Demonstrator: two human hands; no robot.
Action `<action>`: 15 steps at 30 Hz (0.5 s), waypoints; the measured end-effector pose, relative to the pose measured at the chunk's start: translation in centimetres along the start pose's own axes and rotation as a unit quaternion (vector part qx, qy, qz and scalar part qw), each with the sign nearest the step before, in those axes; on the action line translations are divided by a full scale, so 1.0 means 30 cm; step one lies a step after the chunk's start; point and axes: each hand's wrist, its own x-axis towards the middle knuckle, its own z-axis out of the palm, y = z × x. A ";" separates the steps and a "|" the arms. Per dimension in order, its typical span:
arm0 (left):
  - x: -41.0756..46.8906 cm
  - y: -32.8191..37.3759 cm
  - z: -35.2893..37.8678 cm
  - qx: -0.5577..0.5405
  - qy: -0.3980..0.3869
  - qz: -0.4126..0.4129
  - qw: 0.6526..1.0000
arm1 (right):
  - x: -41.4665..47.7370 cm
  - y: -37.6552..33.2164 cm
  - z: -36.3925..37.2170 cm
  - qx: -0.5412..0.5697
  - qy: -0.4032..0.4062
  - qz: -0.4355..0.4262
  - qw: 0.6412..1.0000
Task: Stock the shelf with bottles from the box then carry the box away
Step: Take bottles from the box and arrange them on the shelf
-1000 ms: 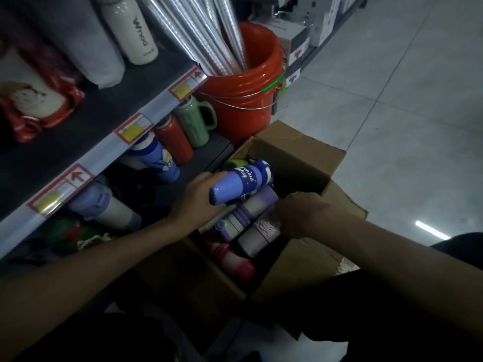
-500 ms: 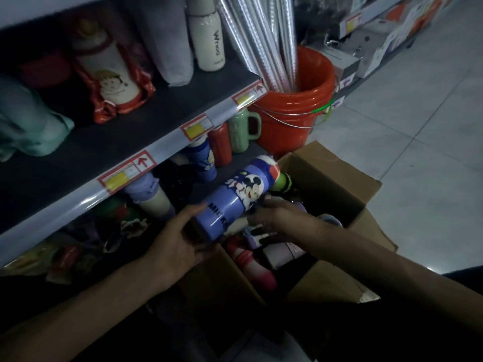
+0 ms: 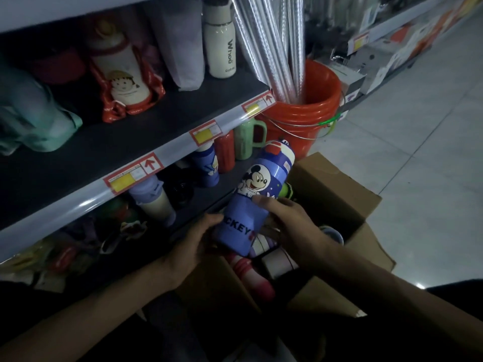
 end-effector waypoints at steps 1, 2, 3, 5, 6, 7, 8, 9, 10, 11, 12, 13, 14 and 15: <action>0.003 0.000 -0.003 0.061 0.018 0.036 0.997 | -0.003 0.001 -0.002 -0.016 0.005 -0.007 1.000; 0.001 -0.009 -0.014 0.117 0.008 0.084 0.990 | -0.005 0.005 -0.004 -0.035 0.009 -0.016 0.999; -0.005 -0.020 -0.026 0.147 -0.027 0.140 0.979 | -0.014 0.005 0.001 -0.054 0.011 -0.025 0.998; -0.019 -0.031 -0.032 0.148 -0.078 0.173 0.971 | -0.033 0.010 0.013 -0.093 0.011 -0.055 0.994; -0.028 -0.042 -0.038 0.138 -0.086 0.175 0.971 | -0.045 0.011 0.021 -0.107 0.006 -0.077 0.991; -0.026 -0.046 -0.036 0.129 -0.084 0.182 0.971 | -0.059 0.010 0.032 -0.112 -0.002 -0.097 0.989; -0.032 -0.049 -0.036 0.127 -0.077 0.185 0.971 | -0.068 0.013 0.039 -0.110 -0.012 -0.114 0.987; -0.030 -0.050 -0.038 0.120 -0.072 0.184 0.973 | -0.076 0.014 0.046 -0.106 -0.015 -0.126 0.986; -0.027 -0.052 -0.047 0.109 -0.054 0.178 0.976 | -0.079 0.015 0.051 -0.107 -0.011 -0.131 0.985; -0.029 -0.051 -0.053 0.087 -0.031 0.169 0.981 | -0.082 0.011 0.061 -0.115 -0.006 -0.131 0.985; -0.026 -0.051 -0.064 0.049 -0.007 0.155 0.987 | -0.081 0.009 0.070 -0.123 -0.006 -0.129 0.984; -0.024 -0.045 -0.074 0.000 0.013 0.139 0.990 | -0.078 0.004 0.082 -0.129 -0.006 -0.127 0.983; -0.026 -0.034 -0.084 -0.053 0.025 0.119 0.991 | -0.075 -0.001 0.093 -0.133 -0.009 -0.131 0.982; -0.038 -0.016 -0.089 -0.112 0.029 0.096 0.989 | -0.074 -0.005 0.108 -0.134 -0.014 -0.137 0.981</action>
